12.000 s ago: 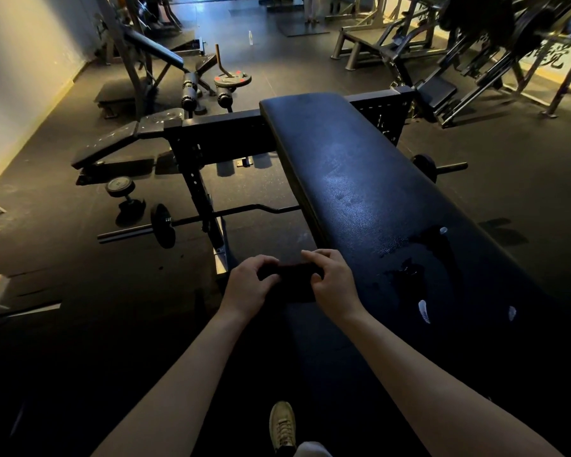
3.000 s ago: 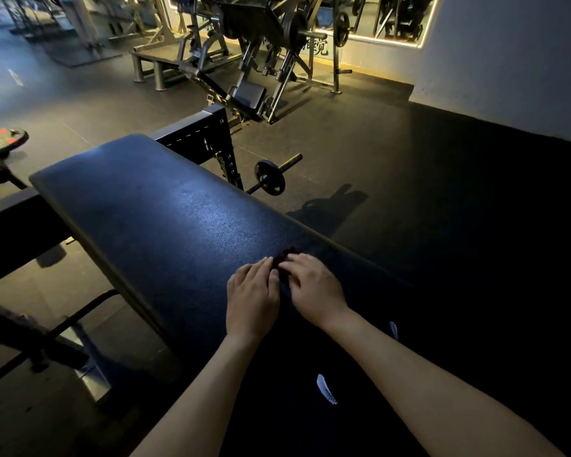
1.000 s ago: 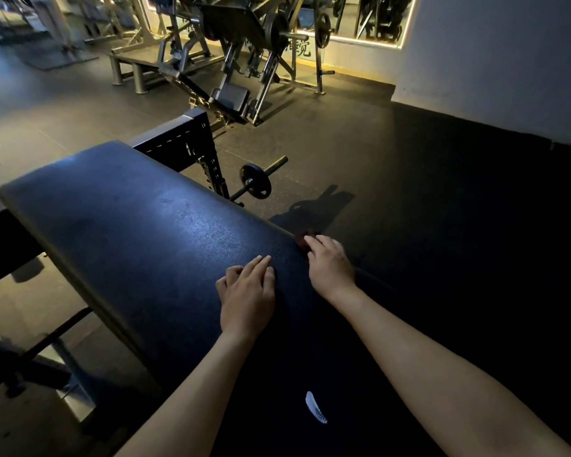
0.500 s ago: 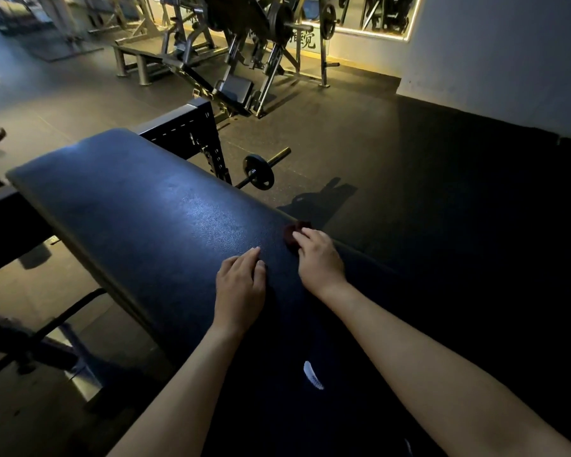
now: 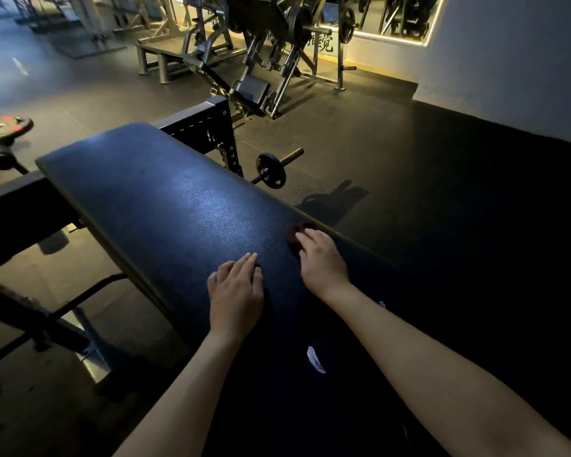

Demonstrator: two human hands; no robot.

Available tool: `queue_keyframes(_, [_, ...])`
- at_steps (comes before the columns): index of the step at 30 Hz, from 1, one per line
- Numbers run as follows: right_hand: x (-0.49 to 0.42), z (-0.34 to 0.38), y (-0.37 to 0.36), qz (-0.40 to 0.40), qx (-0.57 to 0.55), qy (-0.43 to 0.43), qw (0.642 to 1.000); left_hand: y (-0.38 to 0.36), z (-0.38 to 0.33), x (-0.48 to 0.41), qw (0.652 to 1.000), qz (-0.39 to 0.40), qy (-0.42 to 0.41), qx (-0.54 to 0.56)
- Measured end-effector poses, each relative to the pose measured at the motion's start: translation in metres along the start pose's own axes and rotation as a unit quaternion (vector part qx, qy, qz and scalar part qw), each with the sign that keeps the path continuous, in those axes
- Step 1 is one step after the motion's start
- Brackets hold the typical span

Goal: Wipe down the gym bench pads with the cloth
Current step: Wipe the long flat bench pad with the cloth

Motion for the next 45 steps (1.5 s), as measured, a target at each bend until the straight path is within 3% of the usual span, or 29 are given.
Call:
queue_keyframes(2, [0.002,0.005,-0.006,0.008,-0.003,-0.01,1.0,-0.001,-0.001,-0.001,1.0,0.005,0.004,0.0])
queue_keyframes(6, [0.031,0.03,-0.022,0.061,-0.058,0.091,0.992,-0.003,0.0,-0.004,1.0,0.008,0.024,0.009])
queue_keyframes(9, [0.023,0.019,-0.014,0.067,-0.04,0.134,0.988,-0.003,-0.001,-0.004,1.0,0.017,0.025,0.006])
queue_keyframes(11, [0.005,0.0,-0.007,0.046,-0.007,0.113,0.992,-0.003,-0.004,-0.004,0.999,0.026,0.006,-0.019])
queue_keyframes(15, [-0.014,-0.021,-0.002,-0.018,0.008,-0.012,1.0,-0.005,-0.008,-0.004,0.999,0.037,0.002,-0.025])
queue_keyframes(22, [0.003,-0.013,-0.001,0.034,-0.03,0.086,0.995,-0.022,-0.046,-0.027,0.997,0.062,0.017,0.04])
queue_keyframes(28, [-0.026,-0.059,0.013,-0.049,0.007,-0.079,0.996,-0.033,-0.057,-0.026,0.994,0.079,-0.07,0.007])
queue_keyframes(32, [-0.002,-0.03,0.0,-0.062,0.007,-0.027,0.998,-0.035,-0.056,-0.027,0.995,0.069,-0.068,0.008])
queue_keyframes(36, [0.011,-0.036,0.008,-0.02,-0.006,0.043,0.999,-0.033,-0.054,-0.025,0.995,0.07,-0.072,0.026])
queue_keyframes(41, [0.0,-0.06,0.026,-0.066,0.042,-0.079,0.994,-0.031,-0.053,-0.021,0.993,0.073,-0.091,0.025])
queue_keyframes(45, [0.016,-0.029,0.016,-0.048,0.044,-0.036,0.997,-0.031,-0.055,-0.019,0.992,0.066,-0.108,0.015])
Point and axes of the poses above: each hand's wrist, its own x-axis away from the middle knuckle, its own y-axis out of the back of the hand, z = x × y, the point moved 1 cm from there along -x, towards the middle knuckle, and after that the axes turned 7 degrees about -z, right-handed, at the moved point
